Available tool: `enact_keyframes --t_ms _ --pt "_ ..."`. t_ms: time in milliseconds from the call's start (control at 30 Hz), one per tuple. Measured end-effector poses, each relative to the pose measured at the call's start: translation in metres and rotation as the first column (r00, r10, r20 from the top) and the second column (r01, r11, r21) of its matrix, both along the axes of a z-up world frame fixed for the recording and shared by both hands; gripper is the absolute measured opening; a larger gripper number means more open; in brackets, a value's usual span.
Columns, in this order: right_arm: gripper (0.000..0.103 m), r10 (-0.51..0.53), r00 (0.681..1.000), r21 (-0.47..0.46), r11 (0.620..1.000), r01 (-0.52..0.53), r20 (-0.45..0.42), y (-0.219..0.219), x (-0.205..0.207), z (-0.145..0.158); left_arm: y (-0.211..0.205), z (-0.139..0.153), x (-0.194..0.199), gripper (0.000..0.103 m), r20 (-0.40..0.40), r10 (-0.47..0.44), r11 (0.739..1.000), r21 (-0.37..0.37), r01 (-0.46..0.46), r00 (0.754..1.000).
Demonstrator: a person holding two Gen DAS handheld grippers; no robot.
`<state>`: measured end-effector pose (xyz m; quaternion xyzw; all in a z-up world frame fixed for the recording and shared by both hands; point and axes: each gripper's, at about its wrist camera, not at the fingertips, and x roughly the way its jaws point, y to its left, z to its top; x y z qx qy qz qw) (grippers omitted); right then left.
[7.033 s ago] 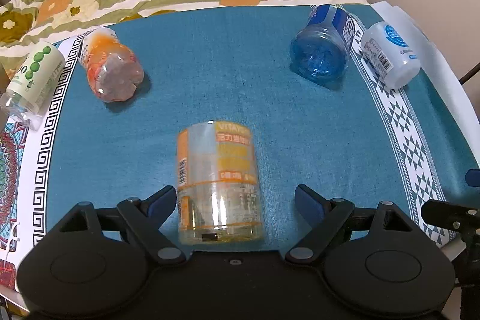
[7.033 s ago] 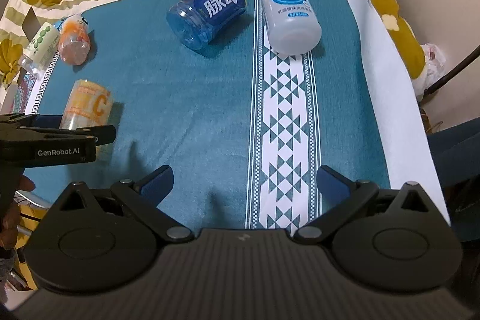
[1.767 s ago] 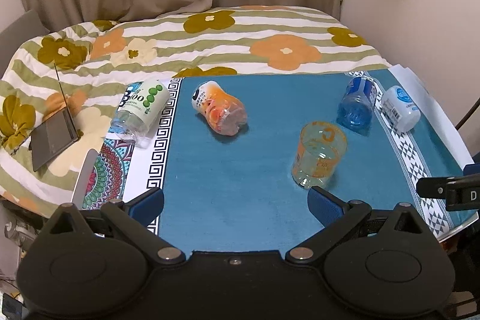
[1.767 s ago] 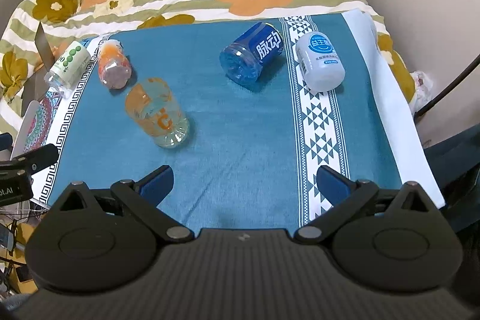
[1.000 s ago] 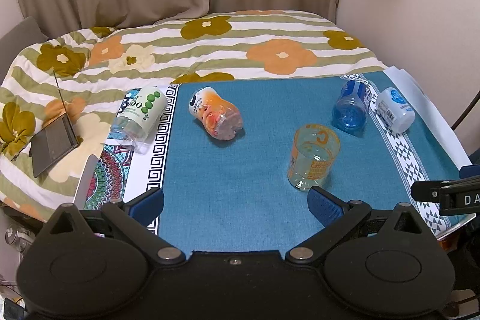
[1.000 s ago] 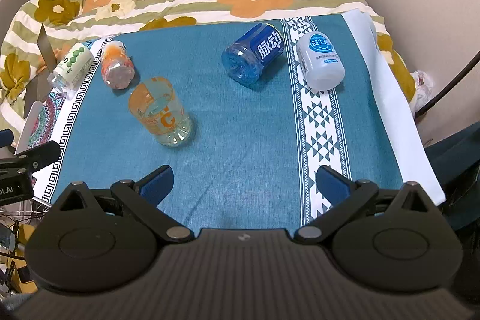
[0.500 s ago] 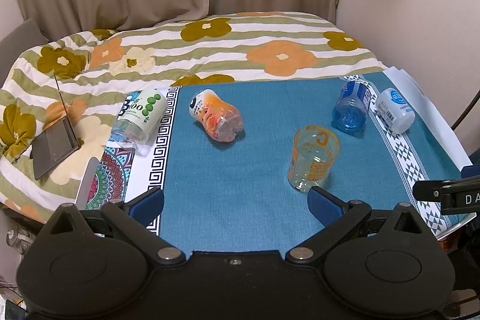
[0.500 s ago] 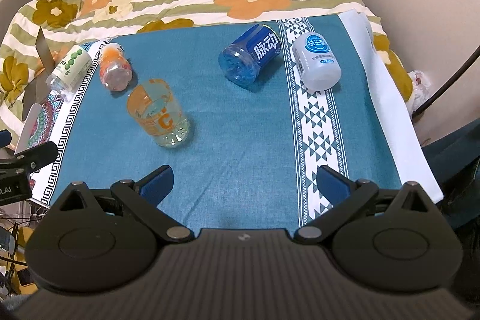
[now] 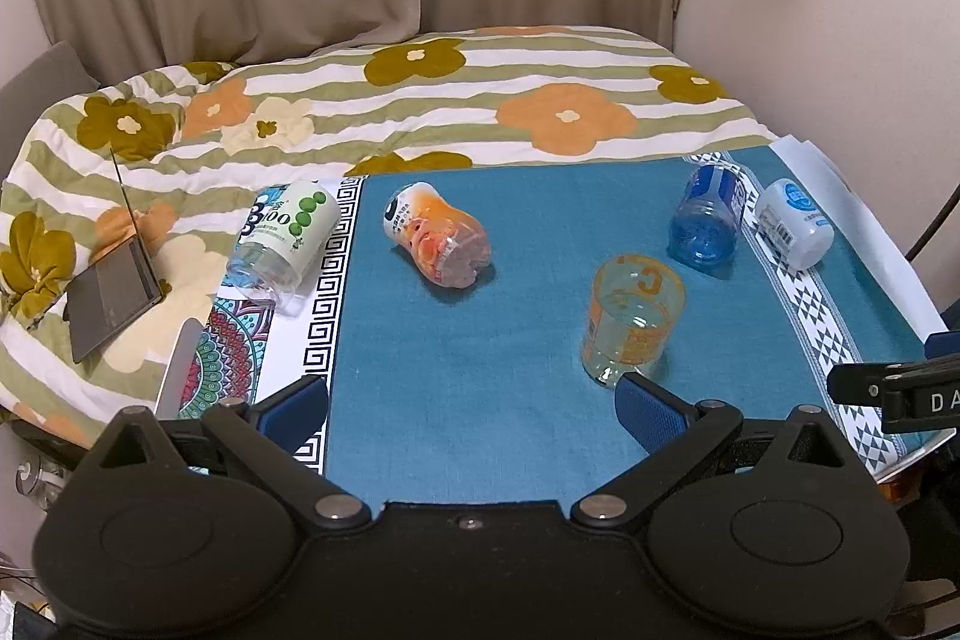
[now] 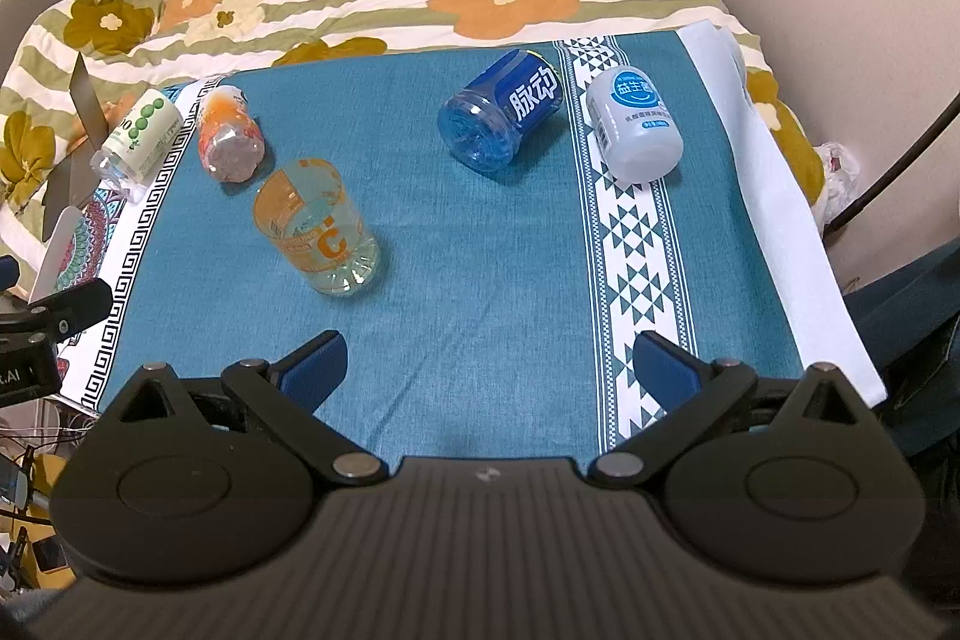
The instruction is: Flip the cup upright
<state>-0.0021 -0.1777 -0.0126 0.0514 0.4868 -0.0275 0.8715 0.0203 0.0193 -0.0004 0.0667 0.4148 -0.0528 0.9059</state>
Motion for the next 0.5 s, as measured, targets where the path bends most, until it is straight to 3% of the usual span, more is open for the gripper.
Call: enact_keyframes --t_ms 500 --pt "0.103 0.015 1.0 0.011 1.0 -0.015 0.008 0.003 0.008 0.0 0.011 0.001 0.006 0.103 0.0 0.038 0.999 -0.033 -0.038 0.999"
